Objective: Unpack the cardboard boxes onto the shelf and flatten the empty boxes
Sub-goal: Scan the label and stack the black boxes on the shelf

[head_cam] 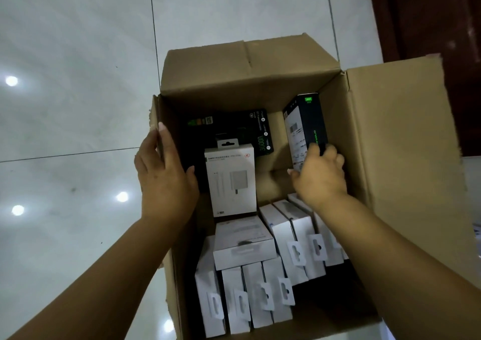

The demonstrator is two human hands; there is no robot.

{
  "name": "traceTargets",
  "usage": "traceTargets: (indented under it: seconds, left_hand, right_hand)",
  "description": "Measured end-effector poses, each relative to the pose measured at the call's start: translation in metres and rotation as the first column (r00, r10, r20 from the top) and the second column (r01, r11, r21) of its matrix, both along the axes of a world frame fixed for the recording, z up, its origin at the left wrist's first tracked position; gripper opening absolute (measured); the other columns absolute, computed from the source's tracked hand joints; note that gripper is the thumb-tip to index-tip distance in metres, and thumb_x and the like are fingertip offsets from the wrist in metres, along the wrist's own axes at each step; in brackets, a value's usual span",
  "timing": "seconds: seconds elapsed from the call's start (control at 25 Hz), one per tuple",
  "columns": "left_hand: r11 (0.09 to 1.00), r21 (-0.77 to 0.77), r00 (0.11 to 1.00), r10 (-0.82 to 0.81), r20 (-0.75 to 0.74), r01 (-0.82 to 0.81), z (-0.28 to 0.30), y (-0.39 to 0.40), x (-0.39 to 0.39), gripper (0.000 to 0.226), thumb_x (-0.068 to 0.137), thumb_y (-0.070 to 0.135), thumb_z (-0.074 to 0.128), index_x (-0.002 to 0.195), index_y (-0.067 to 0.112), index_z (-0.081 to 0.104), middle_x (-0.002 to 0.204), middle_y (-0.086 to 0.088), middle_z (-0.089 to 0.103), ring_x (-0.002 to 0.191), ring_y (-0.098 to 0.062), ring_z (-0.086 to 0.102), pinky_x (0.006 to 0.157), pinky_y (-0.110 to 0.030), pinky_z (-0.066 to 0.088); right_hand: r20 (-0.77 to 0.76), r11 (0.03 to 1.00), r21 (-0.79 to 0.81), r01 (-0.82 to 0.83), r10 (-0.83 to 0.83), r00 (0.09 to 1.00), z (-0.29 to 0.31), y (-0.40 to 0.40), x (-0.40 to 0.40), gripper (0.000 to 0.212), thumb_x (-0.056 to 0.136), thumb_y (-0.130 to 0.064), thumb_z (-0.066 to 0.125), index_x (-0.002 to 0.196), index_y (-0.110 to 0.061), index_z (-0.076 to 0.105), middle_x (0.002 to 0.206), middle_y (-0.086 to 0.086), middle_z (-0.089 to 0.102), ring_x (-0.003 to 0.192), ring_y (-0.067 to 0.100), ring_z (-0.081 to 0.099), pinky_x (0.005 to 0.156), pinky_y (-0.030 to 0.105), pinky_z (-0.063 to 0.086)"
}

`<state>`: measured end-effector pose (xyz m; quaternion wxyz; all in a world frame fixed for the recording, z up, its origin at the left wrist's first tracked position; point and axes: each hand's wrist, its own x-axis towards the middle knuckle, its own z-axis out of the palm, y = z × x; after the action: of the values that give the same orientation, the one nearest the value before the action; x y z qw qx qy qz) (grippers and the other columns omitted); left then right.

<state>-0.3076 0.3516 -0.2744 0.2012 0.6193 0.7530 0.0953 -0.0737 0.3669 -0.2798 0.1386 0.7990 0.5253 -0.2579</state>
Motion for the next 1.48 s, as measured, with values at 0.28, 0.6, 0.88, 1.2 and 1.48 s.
traceTargets:
  seconds: [0.28, 0.6, 0.88, 1.2, 1.48]
  left_hand:
    - [0.999, 0.041, 1.000, -0.014, -0.007, 0.014, -0.007, 0.000, -0.001, 0.087, 0.085, 0.017, 0.069, 0.150, 0.002, 0.014, 0.149, -0.027, 0.022, 0.134, -0.044, 0.026, 0.105, -0.055, 0.038]
    - [0.993, -0.115, 1.000, -0.029, -0.012, 0.027, 0.006, 0.000, -0.002, 0.092, 0.089, 0.028, 0.064, 0.152, 0.011, -0.001, 0.157, -0.014, 0.002, 0.143, -0.034, 0.009, 0.112, -0.053, 0.029]
    - [0.982, -0.050, 0.983, -0.184, 0.007, 0.184, 0.034, -0.012, 0.004, 0.091, 0.083, 0.029, 0.070, 0.152, 0.011, 0.013, 0.157, -0.018, 0.004, 0.145, -0.035, 0.005, 0.115, -0.049, 0.014]
    - [0.862, 0.079, 0.864, -0.503, 0.024, 0.500, 0.078, -0.002, 0.022, 0.104, 0.069, 0.053, 0.075, 0.150, 0.016, 0.020, 0.153, -0.011, 0.027, 0.142, -0.032, 0.011, 0.114, -0.056, 0.013]
    - [0.875, 0.174, 0.887, -0.461, 0.016, 0.451, 0.102, -0.016, 0.017, 0.071, 0.066, 0.043, 0.082, 0.122, 0.008, 0.056, 0.108, -0.013, 0.059, 0.095, -0.033, 0.058, 0.078, -0.044, 0.050]
  right_hand:
    - [0.178, 0.992, -0.030, 0.125, -0.118, 0.977, -0.019, 0.014, -0.008, 0.063, 0.089, -0.021, 0.064, 0.136, 0.004, 0.031, 0.136, 0.025, 0.034, 0.123, 0.039, 0.035, 0.099, 0.043, 0.038]
    - [-0.012, 0.987, 0.102, 0.125, -0.124, 0.992, 0.014, 0.002, -0.006, 0.058, 0.089, -0.023, 0.063, 0.138, -0.005, 0.038, 0.135, 0.020, 0.040, 0.122, 0.040, 0.039, 0.096, 0.045, 0.038]
    - [-0.391, 0.877, 0.409, 0.250, -0.079, 0.917, 0.058, -0.020, 0.013, 0.057, 0.086, -0.015, 0.069, 0.139, -0.008, 0.047, 0.135, 0.007, 0.049, 0.127, 0.027, 0.042, 0.109, 0.034, 0.033]
    - [-0.762, 0.953, 0.253, 0.167, 0.090, 0.641, 0.125, -0.027, 0.015, 0.056, 0.075, 0.004, 0.075, 0.115, -0.032, 0.058, 0.118, -0.017, 0.053, 0.118, 0.008, 0.049, 0.106, 0.039, 0.042]
    - [-0.758, 0.952, 0.260, 0.163, 0.096, 0.645, 0.145, -0.035, 0.009, 0.066, 0.076, -0.010, 0.076, 0.126, -0.044, 0.050, 0.126, -0.028, 0.047, 0.126, 0.000, 0.040, 0.111, 0.038, 0.038]
